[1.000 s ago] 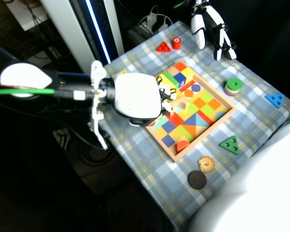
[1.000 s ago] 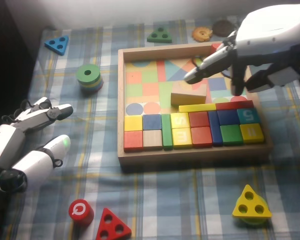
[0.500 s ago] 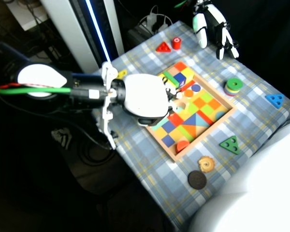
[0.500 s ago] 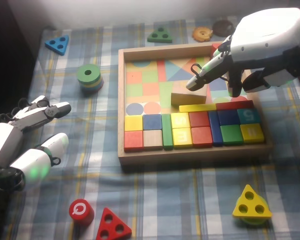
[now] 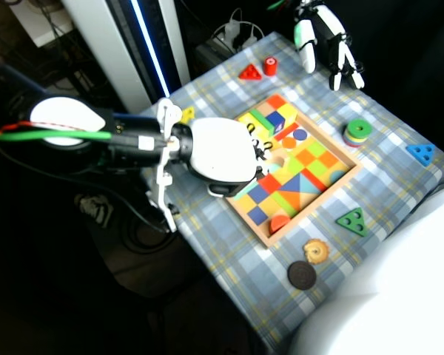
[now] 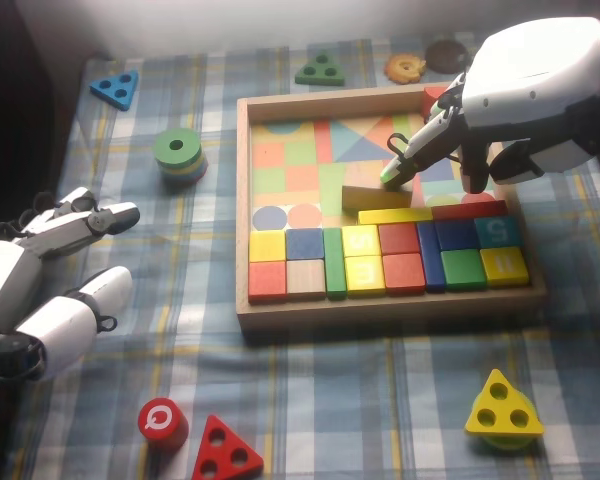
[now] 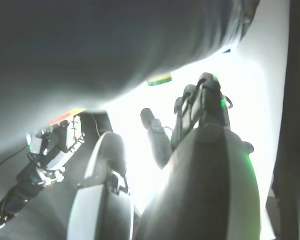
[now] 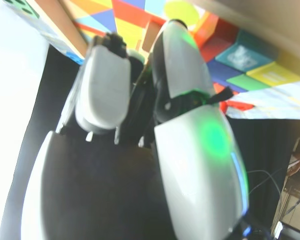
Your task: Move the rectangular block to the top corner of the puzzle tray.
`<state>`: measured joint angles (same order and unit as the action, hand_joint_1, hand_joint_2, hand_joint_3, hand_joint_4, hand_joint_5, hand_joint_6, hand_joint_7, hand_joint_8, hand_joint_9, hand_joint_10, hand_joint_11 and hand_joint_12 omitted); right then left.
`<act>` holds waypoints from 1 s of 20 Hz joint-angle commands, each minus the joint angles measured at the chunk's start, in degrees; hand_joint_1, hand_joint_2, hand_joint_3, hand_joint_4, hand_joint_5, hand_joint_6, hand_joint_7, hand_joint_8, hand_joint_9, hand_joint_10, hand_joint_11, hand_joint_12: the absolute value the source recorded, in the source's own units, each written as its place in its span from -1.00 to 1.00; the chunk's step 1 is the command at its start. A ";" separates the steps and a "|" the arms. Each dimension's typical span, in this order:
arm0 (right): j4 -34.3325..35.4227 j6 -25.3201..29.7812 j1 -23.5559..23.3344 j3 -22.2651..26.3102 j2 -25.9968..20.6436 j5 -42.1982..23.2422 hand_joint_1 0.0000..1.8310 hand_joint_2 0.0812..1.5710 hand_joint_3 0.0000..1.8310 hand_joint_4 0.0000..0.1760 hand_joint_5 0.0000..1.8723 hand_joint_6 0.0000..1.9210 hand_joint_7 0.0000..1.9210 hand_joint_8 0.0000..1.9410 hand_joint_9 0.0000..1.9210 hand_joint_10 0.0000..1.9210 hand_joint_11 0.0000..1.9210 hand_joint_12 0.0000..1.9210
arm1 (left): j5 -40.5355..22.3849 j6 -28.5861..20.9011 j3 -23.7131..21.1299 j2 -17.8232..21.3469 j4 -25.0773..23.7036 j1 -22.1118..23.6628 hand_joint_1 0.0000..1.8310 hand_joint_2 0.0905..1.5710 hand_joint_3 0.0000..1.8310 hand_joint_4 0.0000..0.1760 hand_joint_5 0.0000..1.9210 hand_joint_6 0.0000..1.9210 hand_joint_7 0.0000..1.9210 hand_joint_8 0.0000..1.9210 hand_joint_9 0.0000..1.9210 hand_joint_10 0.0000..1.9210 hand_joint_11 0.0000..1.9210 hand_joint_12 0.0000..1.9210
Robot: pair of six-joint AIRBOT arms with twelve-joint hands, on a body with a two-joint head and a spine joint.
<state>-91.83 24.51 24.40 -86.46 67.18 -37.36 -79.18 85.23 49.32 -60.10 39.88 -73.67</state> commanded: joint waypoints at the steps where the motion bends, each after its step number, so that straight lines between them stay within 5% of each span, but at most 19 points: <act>1: 1.90 0.23 -0.97 -0.18 0.03 -0.34 0.66 0.52 -0.99 -1.00 -0.45 -1.00 0.44 1.00 0.63 1.00 0.68 1.00 | -7.02 -0.03 -0.02 0.35 -2.11 0.55 -0.18 0.73 -1.00 -0.37 -0.40 -1.00 -0.84 -1.00 -0.92 -1.00 -1.00 -1.00; 5: 0.30 0.42 -0.97 0.04 0.01 0.39 0.68 0.51 -0.99 -1.00 -0.46 -1.00 0.47 1.00 0.64 1.00 0.69 1.00 | -6.73 1.19 -0.39 0.57 -2.10 0.64 -0.28 0.73 -1.00 -0.05 -0.41 -1.00 -0.85 -1.00 -0.90 -0.99 -1.00 -1.00; 7: -1.15 1.80 -0.98 0.24 -0.05 0.90 0.68 0.51 -0.99 -1.00 -0.48 -1.00 0.41 1.00 0.60 1.00 0.65 1.00 | -6.67 1.20 -0.45 0.66 -2.10 0.64 -0.27 0.74 -1.00 -0.20 -0.40 -1.00 -0.84 -1.00 -0.90 -1.00 -1.00 -1.00; 8: -2.42 2.79 -0.98 0.23 -0.34 1.15 0.71 0.51 -1.00 -1.00 -0.50 -1.00 0.41 1.00 0.60 1.00 0.65 1.00 | -6.57 1.20 -0.48 0.70 -2.10 0.63 -0.22 0.73 -1.00 -0.49 -0.38 -0.99 -0.82 -0.99 -0.89 -0.99 -1.00 -1.00; 9: -2.99 3.18 -0.98 0.24 -0.53 1.34 0.71 0.51 -1.00 -1.00 -0.50 -1.00 0.41 1.00 0.60 1.00 0.65 1.00 | -6.45 1.20 -0.47 0.70 -2.10 0.63 -0.22 0.73 -1.00 -0.49 -0.38 -0.99 -0.82 -0.99 -0.89 -0.99 -1.00 -1.00; 10: -3.67 3.67 -0.98 0.24 -0.83 1.62 0.66 0.51 -1.00 -1.00 -0.48 -1.00 0.37 1.00 0.57 1.00 0.61 1.00 | -6.26 1.20 -0.44 0.69 -2.10 0.63 -0.20 0.72 -1.00 -0.29 -0.39 -1.00 -0.83 -1.00 -0.90 -1.00 -1.00 -1.00; 14: -5.81 4.63 -1.28 0.20 -1.72 2.78 0.67 0.50 -1.00 -1.00 -0.49 -1.00 0.35 1.00 0.53 1.00 0.58 1.00 | -5.79 1.20 -0.40 0.67 -2.11 0.66 -0.17 0.71 -1.00 -0.32 -0.38 -1.00 -0.83 -1.00 -0.90 -1.00 -1.00 -1.00; 16: -6.66 4.67 -1.54 0.08 -1.99 3.51 0.68 0.50 -1.00 -1.00 -0.49 -1.00 0.31 1.00 0.52 1.00 0.57 1.00 | -5.53 1.21 -0.37 0.67 -2.14 0.67 -0.23 0.73 -1.00 -0.05 -0.41 -1.00 -0.85 -1.00 -0.92 -1.00 -1.00 -1.00; 17: -6.81 4.67 -1.56 -0.16 -2.02 3.80 0.70 0.51 -1.00 -1.00 -0.52 -1.00 0.31 1.00 0.53 1.00 0.57 1.00 | -5.48 1.21 -0.37 0.69 -2.14 0.67 -0.19 0.72 -1.00 -0.29 -0.40 -1.00 -0.84 -1.00 -0.92 -1.00 -1.00 -1.00; 20: -6.98 4.67 -1.56 -0.39 -2.27 4.37 0.72 0.51 -1.00 -1.00 -0.54 -1.00 0.27 1.00 0.49 1.00 0.51 1.00 | -5.34 1.21 -0.36 0.68 -2.14 0.67 -0.19 0.72 -1.00 -0.39 -0.40 -1.00 -0.85 -1.00 -0.92 -1.00 -1.00 -1.00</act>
<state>-99.13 29.74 23.68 -86.41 65.30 -34.74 -78.32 86.67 48.75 -59.72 39.81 -73.63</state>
